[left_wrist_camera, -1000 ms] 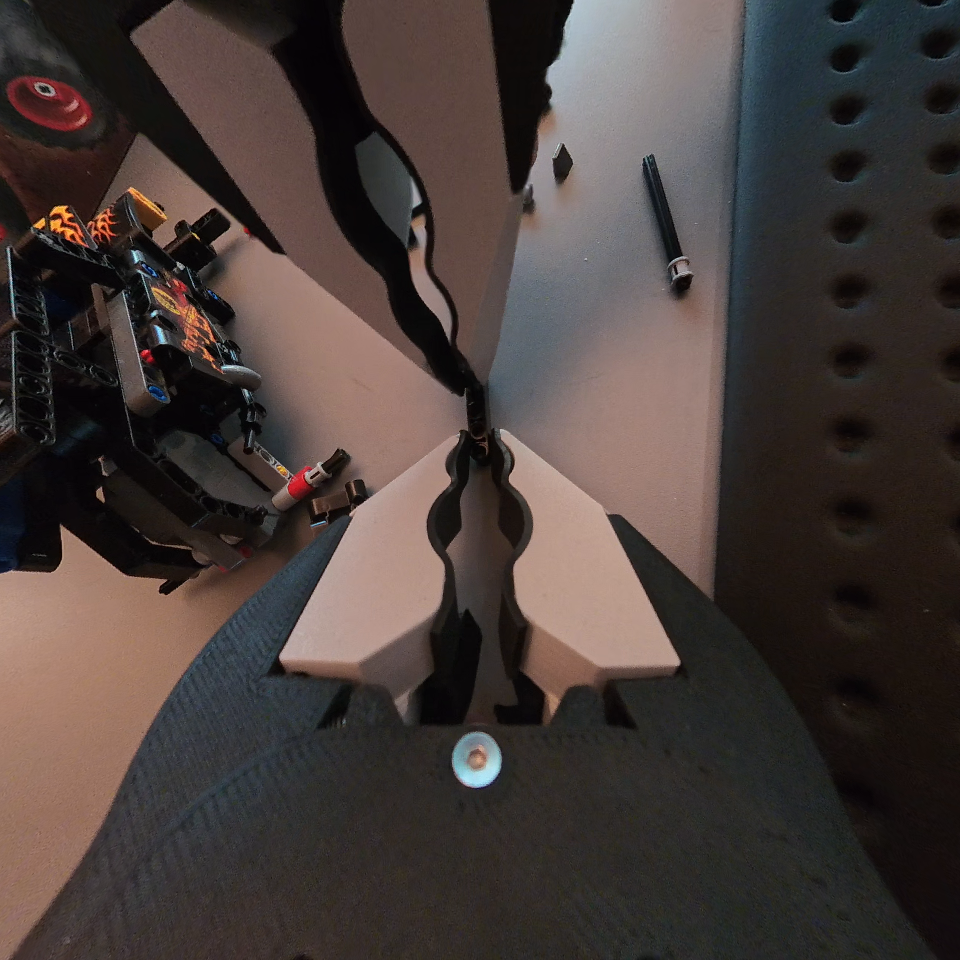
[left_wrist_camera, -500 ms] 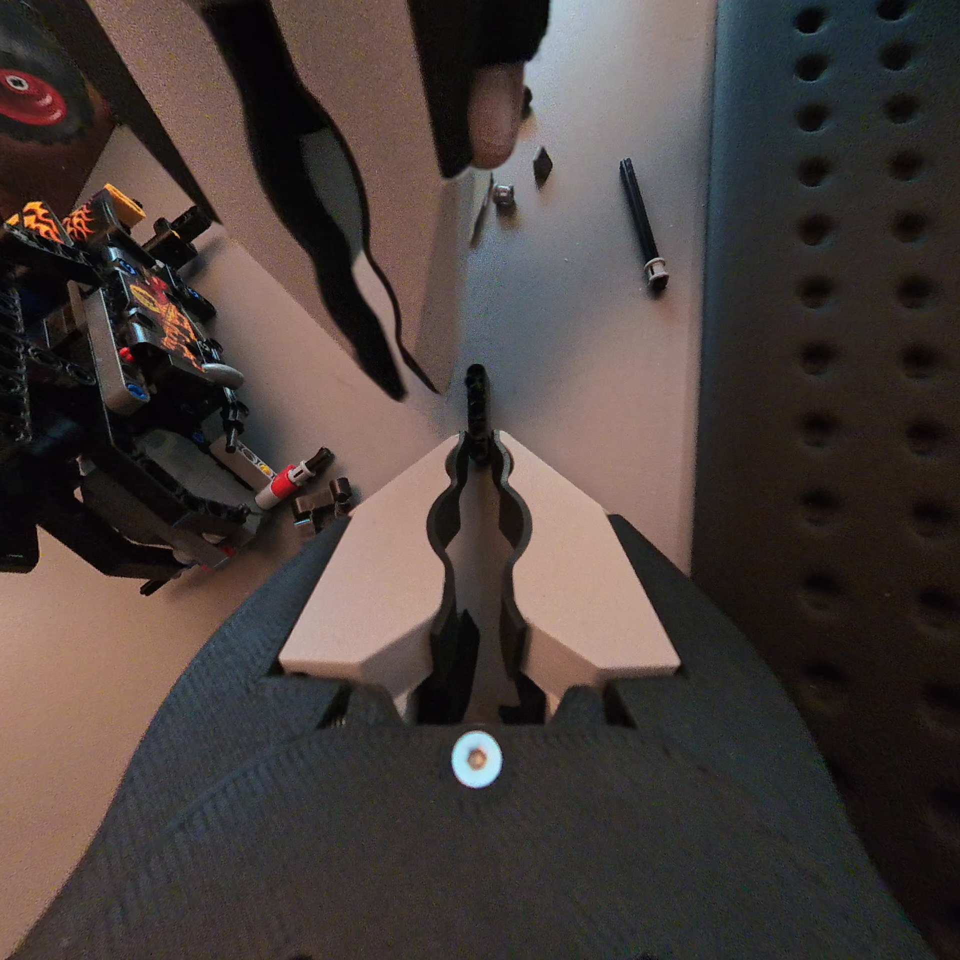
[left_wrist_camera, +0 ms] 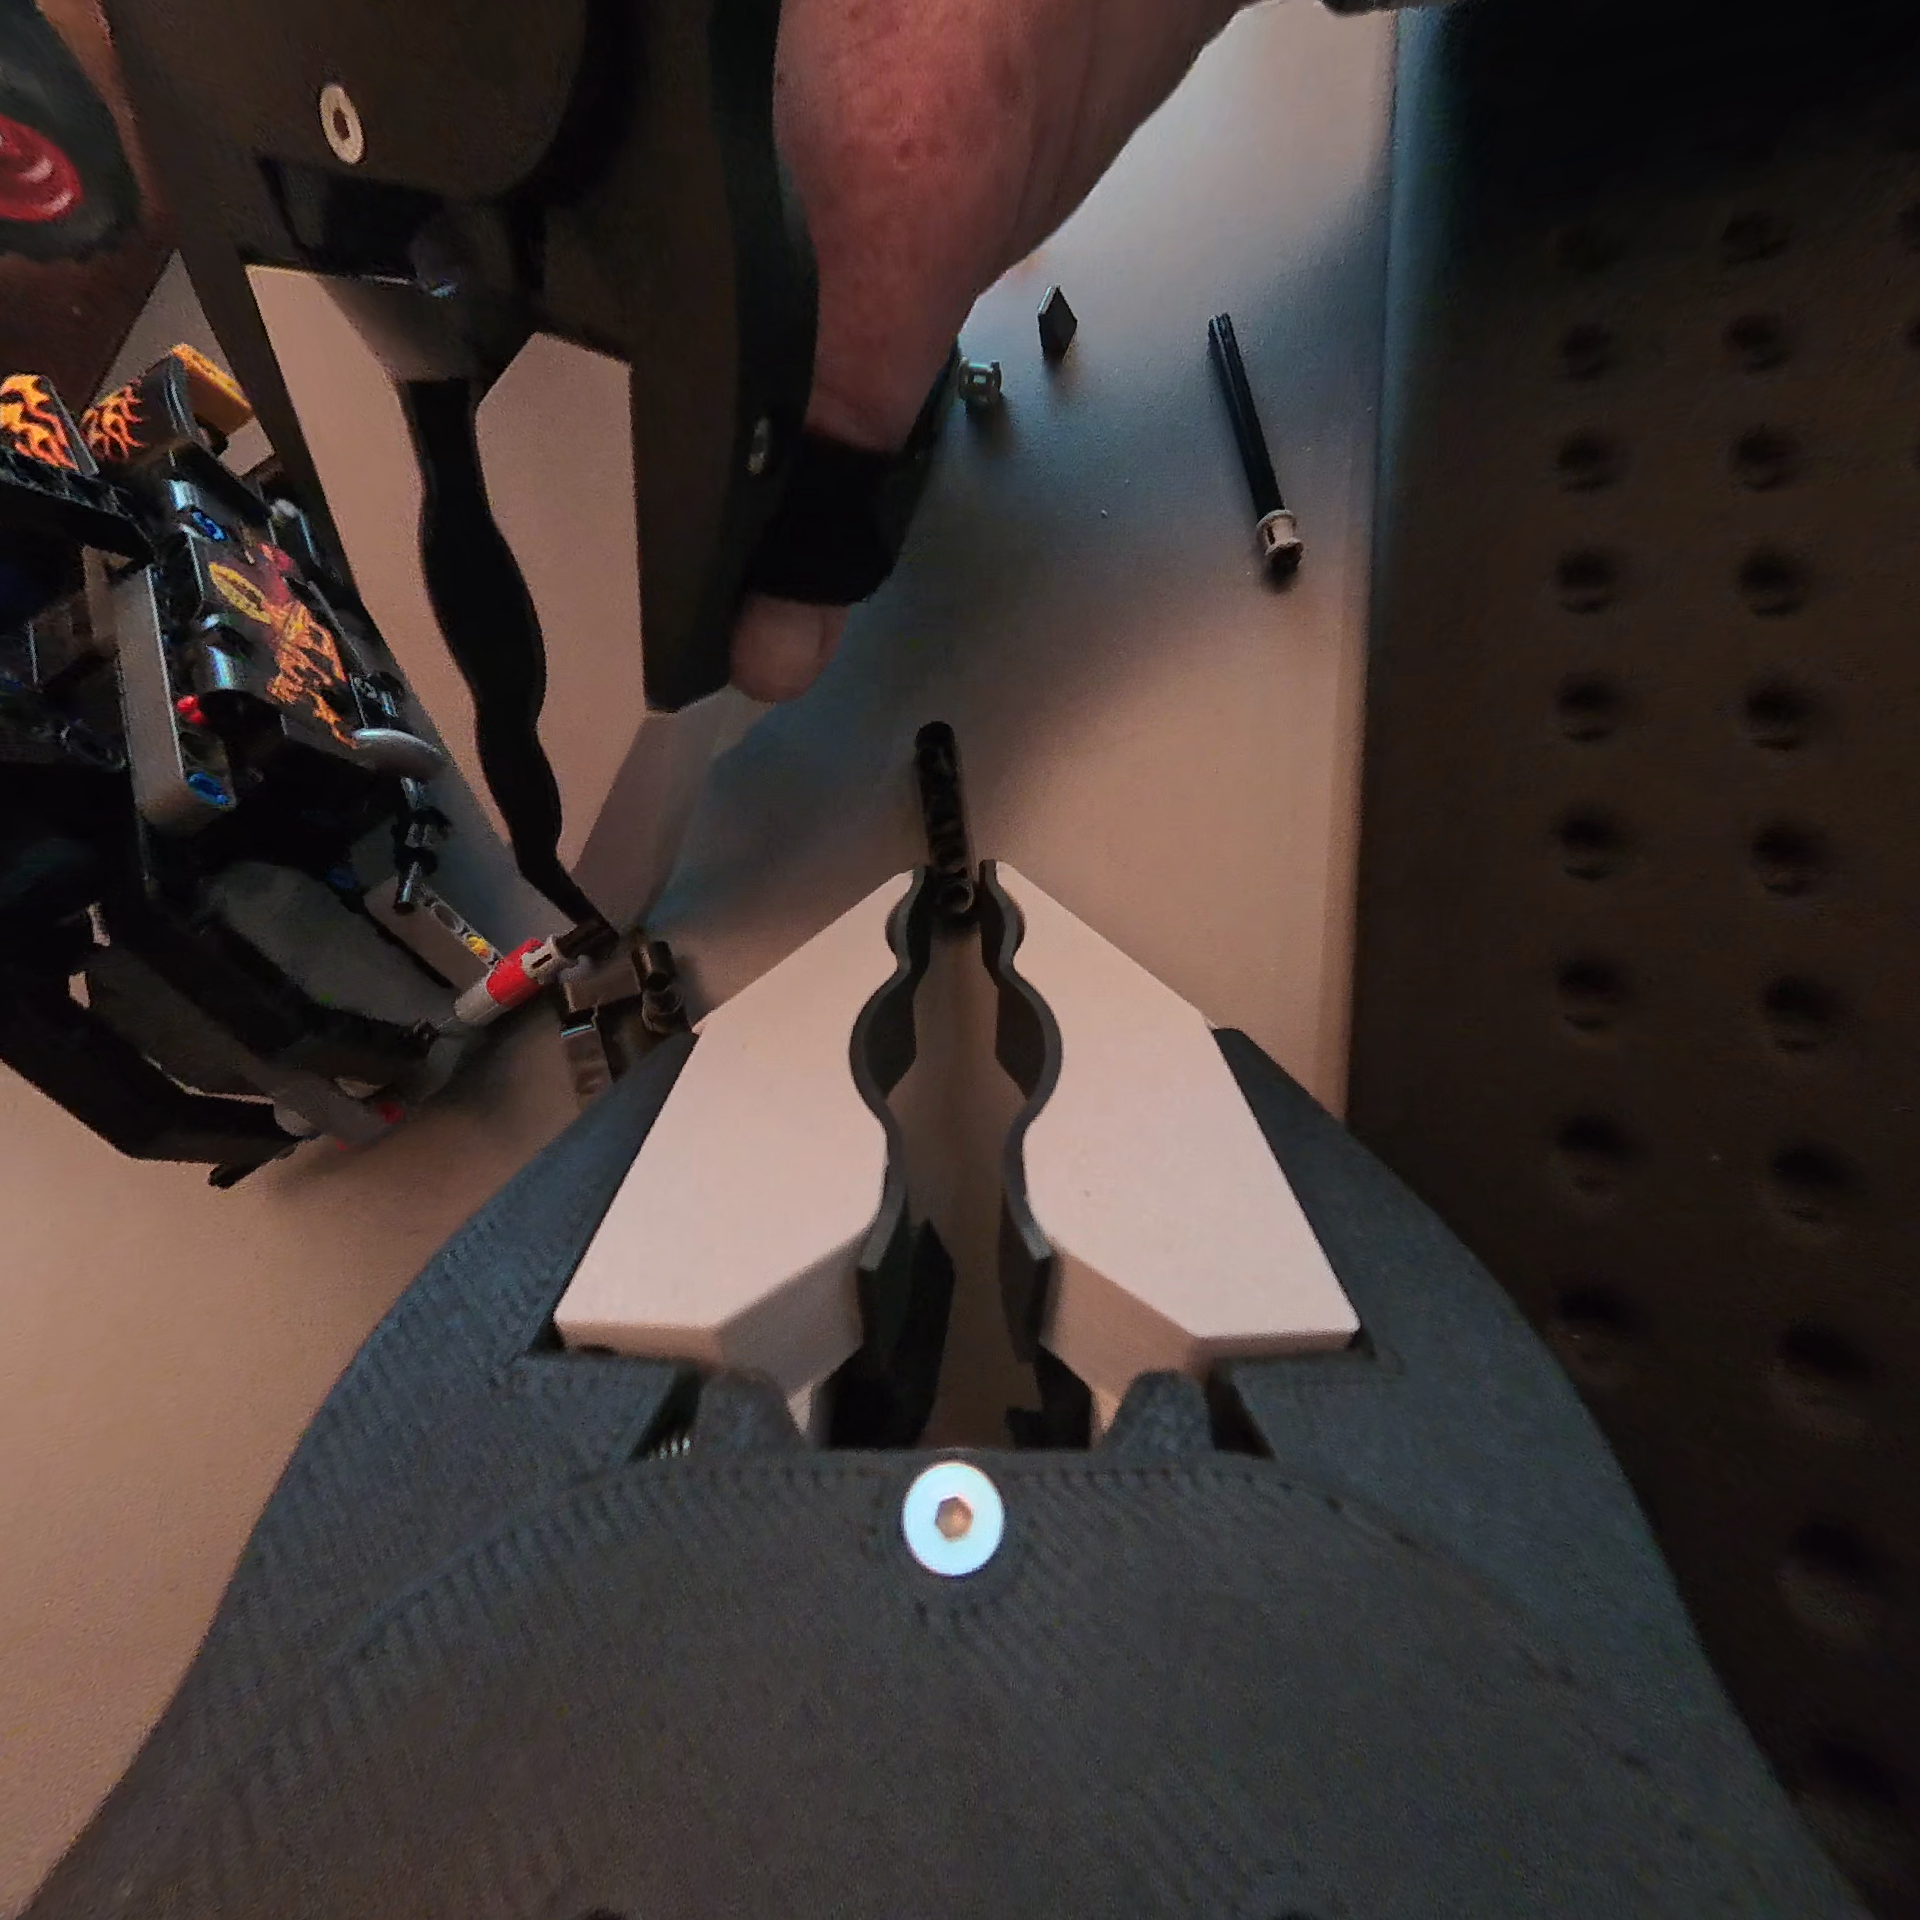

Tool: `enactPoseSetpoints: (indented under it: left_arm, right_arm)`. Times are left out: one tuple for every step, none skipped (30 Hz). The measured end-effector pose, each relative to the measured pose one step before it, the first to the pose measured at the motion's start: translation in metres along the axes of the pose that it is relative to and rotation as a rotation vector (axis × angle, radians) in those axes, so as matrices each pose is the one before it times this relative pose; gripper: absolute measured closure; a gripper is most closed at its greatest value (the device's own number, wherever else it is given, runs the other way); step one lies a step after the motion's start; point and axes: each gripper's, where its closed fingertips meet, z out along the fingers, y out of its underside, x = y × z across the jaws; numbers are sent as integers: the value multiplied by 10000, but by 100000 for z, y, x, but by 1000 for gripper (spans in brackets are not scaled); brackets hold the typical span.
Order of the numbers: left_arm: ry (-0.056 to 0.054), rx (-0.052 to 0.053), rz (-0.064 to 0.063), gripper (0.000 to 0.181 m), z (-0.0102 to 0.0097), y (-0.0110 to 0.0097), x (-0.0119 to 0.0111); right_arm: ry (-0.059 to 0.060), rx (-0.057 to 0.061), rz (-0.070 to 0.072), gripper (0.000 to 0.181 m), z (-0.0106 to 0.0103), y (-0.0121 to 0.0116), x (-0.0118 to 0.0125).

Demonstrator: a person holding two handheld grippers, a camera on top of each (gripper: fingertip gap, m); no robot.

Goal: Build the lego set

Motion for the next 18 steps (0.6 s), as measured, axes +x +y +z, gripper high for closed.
enactPoseSetpoints:
  left_arm:
    - [16, 4, -5, 173, 3, -5, 25]
    - [7, 1, 8, 173, -17, -3, 18]
    - [8, 6, -1, 173, -18, 0, 7]
    - [15, 24, -20, 171, -28, -12, 10]
    - [61, 44, -55, 166, -67, -34, 50]
    - [96, 58, -100, 159, -82, -45, 75]
    - [157, 49, -71, 149, -105, -15, 176]
    - [138, 43, -71, 143, -152, -6, 122]
    - [52, 108, -115, 138, -238, -110, -64]
    - [16, 182, -155, 137, -370, -233, -168]
    - [-42, 315, -171, 138, -529, -491, -295]
    - [-238, 474, -97, 142, -681, -831, -572]
    - [-368, 569, 27, 147, -703, -1052, -684]
    - [-616, 513, 202, 151, -600, -1005, -927]
    - [-735, 223, 434, 156, -352, -527, -973]
    - [-385, -3, 596, 158, -65, -84, -295]
    - [-152, -54, 538, 160, 122, 55, 179]
    - [-187, -68, 465, 162, 177, 32, 181]
  right_arm:
    - [21, 26, -16, 178, 56, -63, 7]
    - [22, 29, -62, 179, 23, -30, -17]
    - [24, -17, -46, 179, -33, 31, 2]
    - [-26, -69, 0, 179, -113, 107, -34]
    - [-95, -72, 49, 179, -170, 172, -98]
    - [-158, -11, 69, 179, -207, 114, -193]
    - [-104, 6, 42, 180, -271, 131, -156]
    - [-44, -7, -2, 179, -361, 153, -127]
    - [-96, 93, -23, 180, -517, 13, -258]
    - [-214, 195, 59, 180, -617, -149, -481]
    - [-290, 229, 115, 180, -652, -258, -615]
    - [-314, 290, 139, 180, -658, -387, -665]
    - [-341, 348, 192, 180, -605, -503, -699]
    - [-319, 311, 174, 180, -536, -487, -680]
    - [-244, 262, 102, 179, -446, -437, -599]
    - [-235, 246, 114, 179, -349, -431, -554]
    - [-260, 229, 127, 180, -272, -399, -537]
    - [-221, 199, 84, 180, -188, -342, -466]
